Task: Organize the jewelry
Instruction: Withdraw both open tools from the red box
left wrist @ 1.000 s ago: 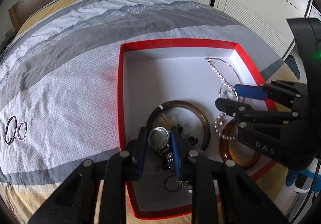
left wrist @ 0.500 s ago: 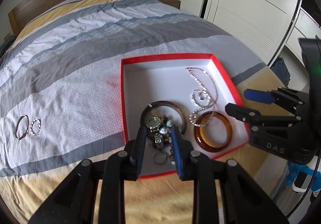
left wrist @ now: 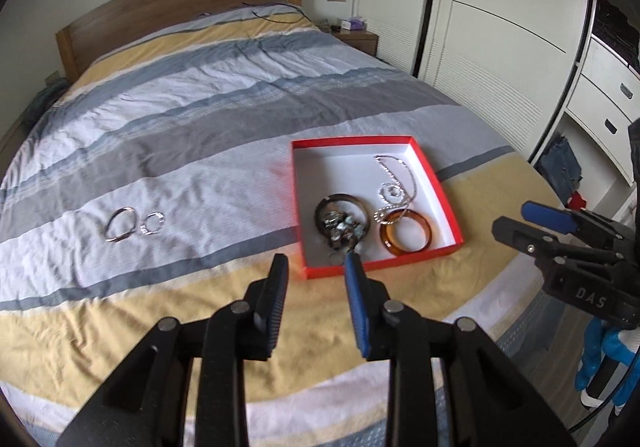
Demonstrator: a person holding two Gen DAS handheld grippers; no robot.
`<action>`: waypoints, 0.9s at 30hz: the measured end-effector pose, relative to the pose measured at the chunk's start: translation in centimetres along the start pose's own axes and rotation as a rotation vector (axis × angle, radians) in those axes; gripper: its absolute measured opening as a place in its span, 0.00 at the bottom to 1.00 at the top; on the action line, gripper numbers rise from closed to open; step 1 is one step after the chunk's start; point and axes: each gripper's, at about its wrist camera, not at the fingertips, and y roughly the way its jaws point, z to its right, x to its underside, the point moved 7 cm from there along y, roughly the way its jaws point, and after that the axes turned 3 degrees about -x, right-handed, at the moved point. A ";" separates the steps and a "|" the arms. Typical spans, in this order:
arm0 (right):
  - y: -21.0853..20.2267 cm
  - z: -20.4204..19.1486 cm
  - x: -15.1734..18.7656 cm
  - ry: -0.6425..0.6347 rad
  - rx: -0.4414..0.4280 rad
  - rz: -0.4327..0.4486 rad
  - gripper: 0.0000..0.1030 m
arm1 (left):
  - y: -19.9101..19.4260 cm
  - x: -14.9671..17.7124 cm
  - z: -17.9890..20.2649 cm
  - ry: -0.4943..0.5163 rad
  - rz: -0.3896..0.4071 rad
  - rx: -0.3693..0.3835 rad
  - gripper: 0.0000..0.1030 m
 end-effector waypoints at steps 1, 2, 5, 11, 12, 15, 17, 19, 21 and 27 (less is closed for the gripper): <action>-0.5 -0.4 0.3 0.003 -0.006 0.005 0.56 | -0.9 0.4 -0.5 -0.004 0.008 -0.019 0.35; -1.0 -0.7 0.6 0.005 -0.011 0.010 0.56 | -1.6 0.6 -0.9 -0.007 0.015 -0.034 0.37; -2.4 -1.9 1.5 0.013 -0.029 0.025 0.56 | -3.9 1.6 -2.3 -0.025 0.036 -0.063 0.38; -4.5 -4.2 2.4 0.008 -0.047 0.045 0.56 | -7.6 2.8 -4.1 -0.039 0.080 -0.100 0.39; -4.8 -4.7 2.5 0.004 -0.047 0.049 0.56 | -8.3 3.0 -4.5 -0.041 0.088 -0.106 0.39; -5.5 -6.0 2.8 -0.009 -0.053 0.056 0.56 | -9.7 3.5 -5.2 -0.048 0.106 -0.121 0.39; -5.9 -6.9 2.8 -0.024 -0.056 0.062 0.56 | -10.5 3.9 -5.8 -0.053 0.117 -0.131 0.39; -6.3 -8.0 2.9 -0.037 -0.061 0.066 0.56 | -11.3 4.2 -6.4 -0.056 0.128 -0.148 0.39; -6.6 -8.9 2.9 -0.050 -0.065 0.067 0.56 | -11.8 4.6 -7.0 -0.064 0.134 -0.156 0.39; -6.9 -11.3 3.3 -0.090 -0.070 0.059 0.56 | -13.2 5.6 -8.9 -0.097 0.148 -0.172 0.39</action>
